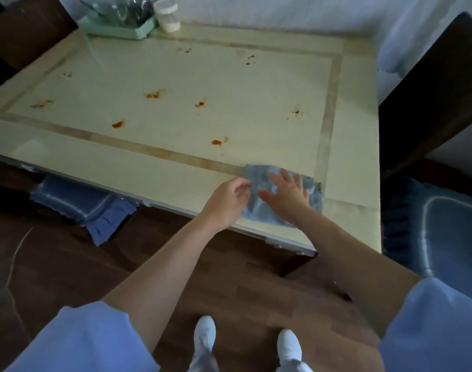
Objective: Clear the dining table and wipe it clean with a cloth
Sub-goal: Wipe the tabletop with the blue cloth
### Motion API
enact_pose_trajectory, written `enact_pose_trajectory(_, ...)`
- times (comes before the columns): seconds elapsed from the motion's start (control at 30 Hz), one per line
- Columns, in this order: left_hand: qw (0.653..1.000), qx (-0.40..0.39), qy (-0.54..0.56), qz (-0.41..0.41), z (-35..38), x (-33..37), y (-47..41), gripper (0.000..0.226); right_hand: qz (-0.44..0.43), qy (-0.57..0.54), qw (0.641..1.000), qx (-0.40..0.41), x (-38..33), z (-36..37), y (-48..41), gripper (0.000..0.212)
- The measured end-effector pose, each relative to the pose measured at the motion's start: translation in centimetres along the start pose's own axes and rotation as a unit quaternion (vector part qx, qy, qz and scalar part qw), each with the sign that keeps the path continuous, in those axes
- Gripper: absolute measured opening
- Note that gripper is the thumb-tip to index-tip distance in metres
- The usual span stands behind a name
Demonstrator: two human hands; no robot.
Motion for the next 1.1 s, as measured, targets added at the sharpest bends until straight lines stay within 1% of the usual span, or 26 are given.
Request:
enact_pose_trajectory(0.13,0.995,-0.048,-0.072,0.045,-0.3,-2.2,-2.5,0.037,0.057,0.028,0.998,-0.004,0.6,3.3,-2.8,0.06)
enact_pose_trajectory(0.2,0.99,-0.059,-0.104,0.068,-0.6,-3.1,-3.6,0.036,0.072,0.061,0.995,0.019,0.8,4.7,-3.4,0.062)
enact_pose_trajectory(0.3,0.985,-0.065,-0.129,0.092,-0.7,-3.6,-4.9,0.036,0.063,0.115,0.989,0.068,0.8,5.6,-3.2,0.064)
enact_pose_trajectory(0.4,0.979,-0.079,-0.145,0.119,0.0,-2.7,-5.4,0.034,0.067,0.125,0.986,0.092,1.9,5.0,-2.2,0.064)
enact_pose_trajectory(0.47,0.975,-0.094,-0.145,0.14,0.8,-1.7,-5.5,0.033,0.084,0.132,0.982,0.108,3.6,4.0,-1.1,0.064)
enact_pose_trajectory(0.57,0.968,-0.122,-0.143,0.167,1.9,0.0,-5.2,0.031,0.138,0.122,0.975,0.125,7.4,2.1,1.3,0.064)
enact_pose_trajectory(0.63,0.965,-0.128,-0.139,0.18,1.9,0.7,-5.0,0.031,0.177,0.103,0.971,0.125,9.6,0.9,2.4,0.066)
enact_pose_trajectory(0.7,0.966,-0.124,-0.131,0.186,1.3,0.8,-5.0,0.031,0.207,0.099,0.966,0.122,10.4,0.5,2.5,0.067)
enact_pose_trajectory(0.8,0.968,-0.115,-0.135,0.18,-0.1,-0.1,-5.2,0.031,0.217,0.1,0.965,0.109,8.8,1.3,1.2,0.068)
enact_pose_trajectory(1.0,0.977,-0.084,-0.141,0.137,-4.2,-3.9,-6.7,0.031,0.151,0.122,0.978,0.077,1.8,5.0,-3.0,0.07)
enact_pose_trajectory(1.1,0.98,-0.069,-0.139,0.121,-7.2,-6.3,-7.4,0.03,0.119,0.129,0.982,0.074,-2.3,7.5,-5.0,0.07)
Point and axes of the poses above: each hand's wrist, its own y-axis away from the middle knuckle, its own z-axis out of the palm, x = y × z, the point moved 8 cm from there along -y, towards the middle knuckle, and after that the axes turned 6 degrees about -y, right-handed, at the moved point
